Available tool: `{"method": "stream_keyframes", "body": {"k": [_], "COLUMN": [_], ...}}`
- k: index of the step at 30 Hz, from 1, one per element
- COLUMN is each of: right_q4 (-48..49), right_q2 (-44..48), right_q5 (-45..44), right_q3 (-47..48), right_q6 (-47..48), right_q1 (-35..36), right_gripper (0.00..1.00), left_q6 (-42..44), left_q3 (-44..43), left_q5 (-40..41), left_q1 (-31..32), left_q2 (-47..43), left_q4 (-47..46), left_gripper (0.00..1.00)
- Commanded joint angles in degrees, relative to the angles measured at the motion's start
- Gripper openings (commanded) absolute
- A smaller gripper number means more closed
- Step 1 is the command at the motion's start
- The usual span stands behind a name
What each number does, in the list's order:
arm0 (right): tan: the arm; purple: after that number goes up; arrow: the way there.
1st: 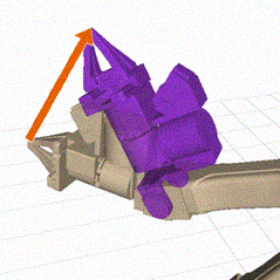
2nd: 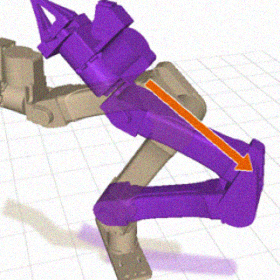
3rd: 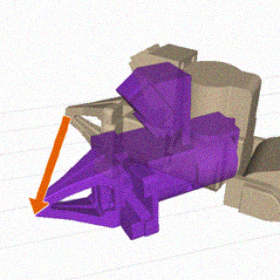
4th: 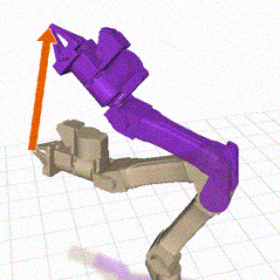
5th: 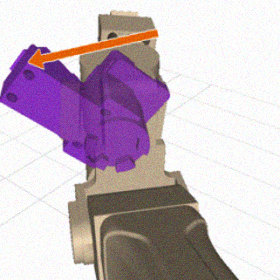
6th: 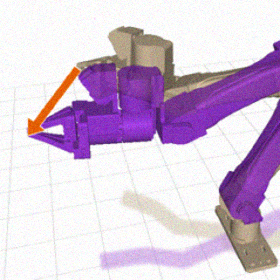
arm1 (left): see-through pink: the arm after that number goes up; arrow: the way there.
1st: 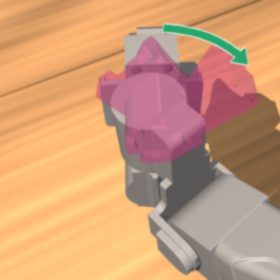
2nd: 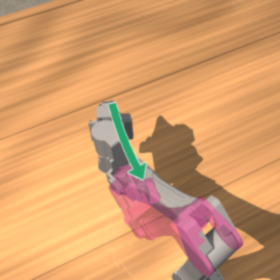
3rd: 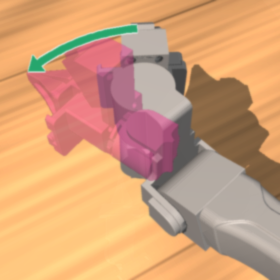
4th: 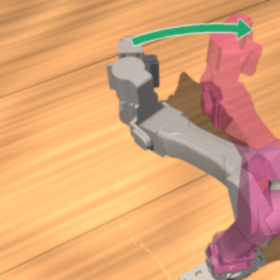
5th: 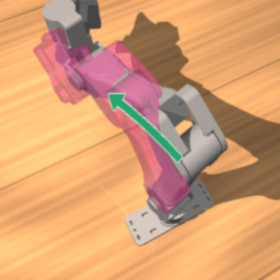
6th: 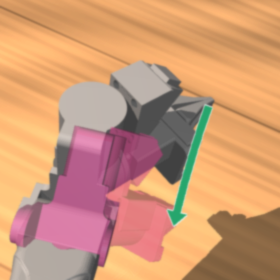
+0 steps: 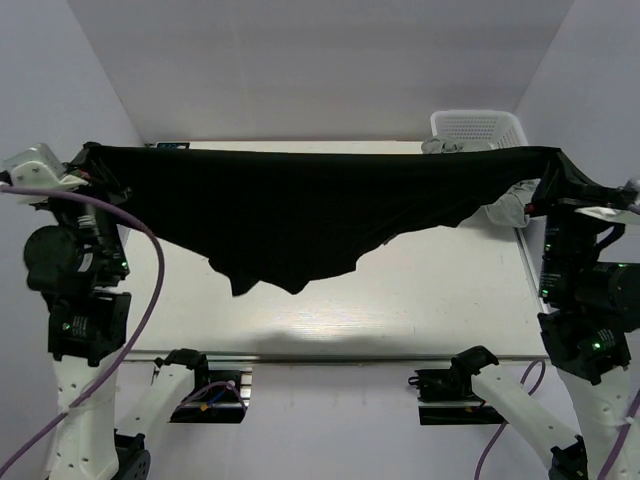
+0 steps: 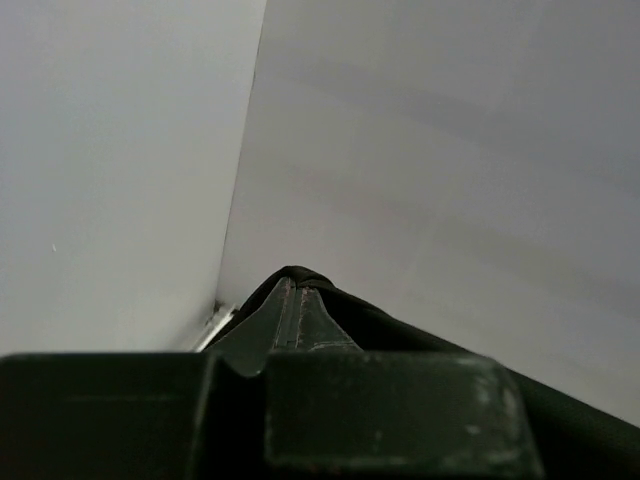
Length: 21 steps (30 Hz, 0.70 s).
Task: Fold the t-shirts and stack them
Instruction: Flatten out the tshirt
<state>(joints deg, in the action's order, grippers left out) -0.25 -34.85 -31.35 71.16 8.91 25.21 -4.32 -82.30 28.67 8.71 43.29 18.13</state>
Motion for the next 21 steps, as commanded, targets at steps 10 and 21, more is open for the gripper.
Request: {"method": "stream_keyframes", "body": {"k": [10,21], "right_q4": [11.8,12.6], "right_q2": [-17.9,-47.7], "right_q5": [-7.8,-0.9], "right_q3": [-20.5,-10.3], "right_q6": [-10.7,-10.7], "right_q1": [-0.5,-7.1], "right_gripper": [0.0,0.0], "left_q6": [-7.8,-8.4], "left_q3": [22.2,14.6], "left_q5": [3.9,0.5], "left_q1": [-0.7,-4.3], "left_q2": [16.9,48.5], "left_q4": [-4.3,-12.2], "left_gripper": [0.0,0.0]}}
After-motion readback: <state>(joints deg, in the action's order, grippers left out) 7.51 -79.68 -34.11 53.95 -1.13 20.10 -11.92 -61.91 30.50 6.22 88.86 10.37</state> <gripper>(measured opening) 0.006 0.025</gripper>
